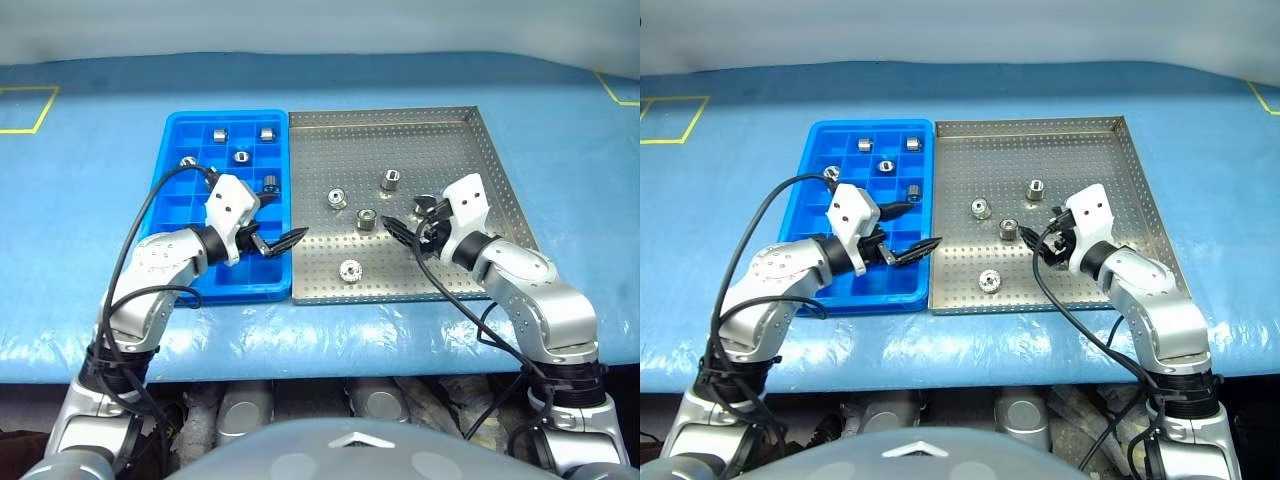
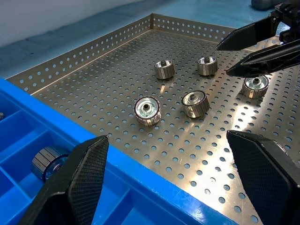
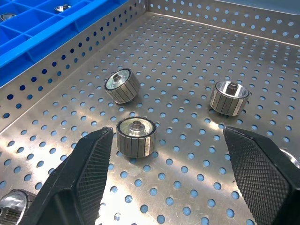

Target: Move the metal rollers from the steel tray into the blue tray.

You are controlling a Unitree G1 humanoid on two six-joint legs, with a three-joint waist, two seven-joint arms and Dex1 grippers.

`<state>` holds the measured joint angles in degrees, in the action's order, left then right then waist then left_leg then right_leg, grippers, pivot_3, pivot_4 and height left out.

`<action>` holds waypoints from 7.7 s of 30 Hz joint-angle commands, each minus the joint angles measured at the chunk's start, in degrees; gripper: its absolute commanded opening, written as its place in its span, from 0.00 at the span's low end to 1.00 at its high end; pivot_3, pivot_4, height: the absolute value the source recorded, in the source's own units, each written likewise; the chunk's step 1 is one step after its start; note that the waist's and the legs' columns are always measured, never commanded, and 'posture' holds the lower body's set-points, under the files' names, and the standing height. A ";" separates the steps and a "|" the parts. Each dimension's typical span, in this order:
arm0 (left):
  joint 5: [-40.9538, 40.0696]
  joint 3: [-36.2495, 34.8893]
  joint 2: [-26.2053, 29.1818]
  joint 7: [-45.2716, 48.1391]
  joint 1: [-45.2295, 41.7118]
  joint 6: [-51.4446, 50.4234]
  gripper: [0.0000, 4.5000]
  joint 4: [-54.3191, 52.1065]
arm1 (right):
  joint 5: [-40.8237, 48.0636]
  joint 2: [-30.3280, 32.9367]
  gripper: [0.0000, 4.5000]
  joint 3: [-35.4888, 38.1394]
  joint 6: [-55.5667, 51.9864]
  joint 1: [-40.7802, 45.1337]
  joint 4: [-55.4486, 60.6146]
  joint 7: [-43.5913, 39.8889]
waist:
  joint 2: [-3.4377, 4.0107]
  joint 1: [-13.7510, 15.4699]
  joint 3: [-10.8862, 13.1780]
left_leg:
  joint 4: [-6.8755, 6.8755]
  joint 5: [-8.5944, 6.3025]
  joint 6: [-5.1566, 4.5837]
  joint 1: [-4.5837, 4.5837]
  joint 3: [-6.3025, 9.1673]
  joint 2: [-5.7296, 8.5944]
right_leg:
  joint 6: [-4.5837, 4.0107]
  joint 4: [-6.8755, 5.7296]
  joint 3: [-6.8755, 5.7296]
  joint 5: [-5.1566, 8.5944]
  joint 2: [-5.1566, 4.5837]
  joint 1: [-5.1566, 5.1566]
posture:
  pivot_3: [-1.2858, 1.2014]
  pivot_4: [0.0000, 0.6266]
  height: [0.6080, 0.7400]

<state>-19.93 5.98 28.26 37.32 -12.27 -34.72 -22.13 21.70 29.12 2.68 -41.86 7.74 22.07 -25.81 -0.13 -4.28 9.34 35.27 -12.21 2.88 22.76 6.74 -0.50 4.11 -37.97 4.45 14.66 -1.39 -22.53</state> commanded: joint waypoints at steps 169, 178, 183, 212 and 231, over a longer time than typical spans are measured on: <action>4.16 6.75 -14.78 -4.51 -10.23 -6.14 0.10 10.91 | -7.89 -13.72 0.89 -5.03 -4.23 6.43 -5.26 10.63 | 0.14 -1.48 -0.09 | 0.27 0.02 -0.12 0.13 -0.11 0.07 | 0.31 0.06 0.23 -0.19 0.03 0.01 | 0.48 0.24 1.00; 3.80 5.45 -13.16 -5.67 -9.63 -6.50 0.09 9.74 | -8.10 -16.49 0.85 -3.54 0.04 7.67 -14.66 10.85 | 0.14 -1.08 -0.09 | 0.26 0.02 -0.12 0.12 -0.11 0.07 | 0.27 0.06 0.23 -0.21 0.03 0.01 | 0.49 0.24 1.00; 3.74 4.91 -12.88 -6.21 -9.95 -6.54 0.09 10.00 | -8.22 -17.05 0.54 -3.77 0.75 7.41 -14.80 10.88 | 0.15 -1.08 -0.09 | 0.26 0.02 -0.12 0.10 -0.11 0.06 | 0.26 0.03 0.23 -0.21 0.03 0.01 | 0.49 0.24 1.00; -25.46 -1.83 -7.37 15.98 -14.31 -14.94 0.09 5.04 | 3.98 -5.41 0.40 -11.58 -1.52 4.60 10.22 -7.93 | 0.15 -2.68 -0.09 | 0.03 0.02 -0.12 -0.04 -0.08 -0.01 | 0.18 0.09 0.19 -0.09 0.10 0.02 | 0.46 0.24 1.00; -23.61 -4.46 2.36 18.98 -7.84 -8.79 0.87 4.62 | 9.32 -5.34 0.40 -7.51 -0.02 3.62 12.16 -8.53 | 0.14 -2.70 -0.08 | -0.07 0.02 -0.12 -0.04 -0.08 -0.06 | 0.09 0.11 0.19 -0.03 0.11 -0.02 | 0.46 0.24 1.00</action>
<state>-43.74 1.35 30.53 55.70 -19.25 -44.78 -17.64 28.54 24.24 -6.53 -43.85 10.66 30.33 -33.05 0.02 -6.98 9.26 35.20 -12.19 2.76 22.71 6.65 -0.56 4.20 -37.86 4.64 14.64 -1.27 -22.55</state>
